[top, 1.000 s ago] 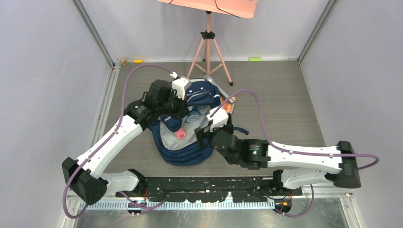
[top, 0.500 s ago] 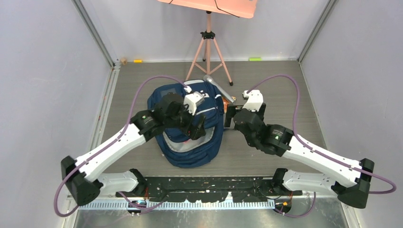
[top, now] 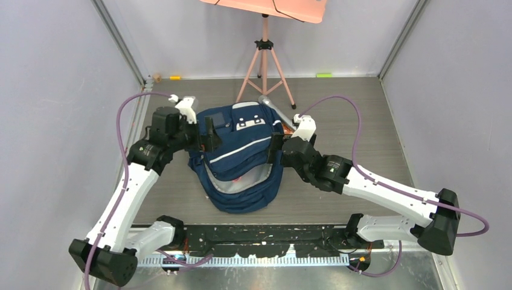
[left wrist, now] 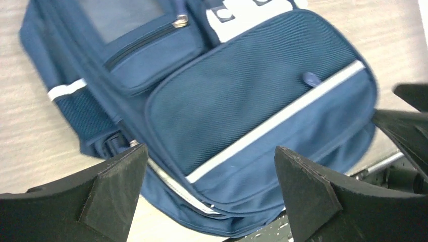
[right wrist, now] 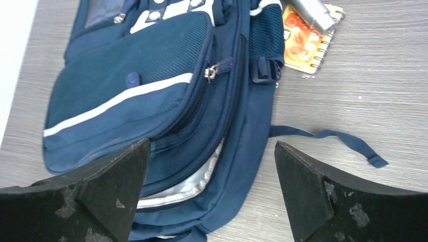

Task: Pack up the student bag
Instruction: Zip the student bag at the center of the board.

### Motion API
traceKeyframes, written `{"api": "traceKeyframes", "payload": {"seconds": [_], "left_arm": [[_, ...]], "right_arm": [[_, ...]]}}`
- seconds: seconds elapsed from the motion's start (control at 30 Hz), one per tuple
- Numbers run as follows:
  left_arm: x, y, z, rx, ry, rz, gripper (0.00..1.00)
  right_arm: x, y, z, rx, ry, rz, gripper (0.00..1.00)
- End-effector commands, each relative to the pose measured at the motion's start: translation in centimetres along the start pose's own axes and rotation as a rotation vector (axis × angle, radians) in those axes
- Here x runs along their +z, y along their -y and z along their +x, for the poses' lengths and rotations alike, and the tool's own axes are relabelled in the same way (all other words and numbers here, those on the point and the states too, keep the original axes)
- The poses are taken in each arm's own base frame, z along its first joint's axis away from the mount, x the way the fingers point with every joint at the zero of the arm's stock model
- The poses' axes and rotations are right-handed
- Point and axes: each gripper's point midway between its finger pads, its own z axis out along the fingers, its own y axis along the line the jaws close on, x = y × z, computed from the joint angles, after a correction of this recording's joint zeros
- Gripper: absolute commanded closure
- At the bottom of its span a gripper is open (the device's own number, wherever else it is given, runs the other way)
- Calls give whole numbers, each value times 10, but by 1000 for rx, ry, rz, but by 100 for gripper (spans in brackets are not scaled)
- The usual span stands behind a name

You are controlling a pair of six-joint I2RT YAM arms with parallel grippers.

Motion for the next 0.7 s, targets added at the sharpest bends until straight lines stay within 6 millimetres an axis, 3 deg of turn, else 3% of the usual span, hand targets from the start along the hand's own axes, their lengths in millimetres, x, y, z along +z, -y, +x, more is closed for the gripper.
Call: {"api": "traceKeyframes", "payload": {"seconds": [0.0,0.17,0.27,0.4,0.57,0.67], "left_arm": [[5,-36,4,-168,28,-80,0],[7,-87,11,-322,123,-220,0],[4,-100,17,-356,123,-258,0],[-1,-107,27,-314,7,-283,0],[-17,-150,45,-232,-105,-479,3],[-12,-167,60,-230,-121,-550,6]], "right_arm": [[0,-30,-31,135,76,-87,0],[8,-39,-40,136,64,-97,0],[9,-40,-43,147,65,-102,0],[-4,-44,-58,166,94,-148,0],[-18,-50,-75,177,118,-184,0],[-15,-50,-77,174,121,-173,0]]}}
